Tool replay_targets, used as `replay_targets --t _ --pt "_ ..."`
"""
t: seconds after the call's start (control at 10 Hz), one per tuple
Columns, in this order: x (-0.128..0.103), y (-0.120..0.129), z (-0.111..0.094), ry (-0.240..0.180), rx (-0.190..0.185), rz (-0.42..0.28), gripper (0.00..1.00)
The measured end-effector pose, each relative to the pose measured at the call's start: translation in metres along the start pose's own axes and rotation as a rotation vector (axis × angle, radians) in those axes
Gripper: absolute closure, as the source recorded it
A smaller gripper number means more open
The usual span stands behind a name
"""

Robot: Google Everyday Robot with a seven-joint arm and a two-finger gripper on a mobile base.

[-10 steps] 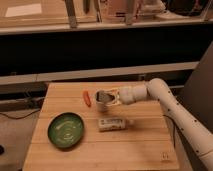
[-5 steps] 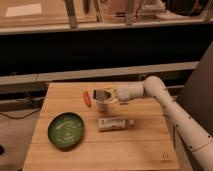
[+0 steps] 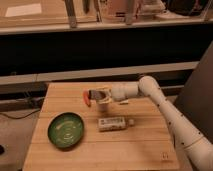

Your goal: Place the eraser in the ceramic cup

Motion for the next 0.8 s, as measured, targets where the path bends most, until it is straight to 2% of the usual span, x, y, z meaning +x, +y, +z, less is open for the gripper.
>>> replay_targets --t 0.8 --pt "0.0034 -0.0089 -0.0047 -0.091 0.034 -0.021 1.00"
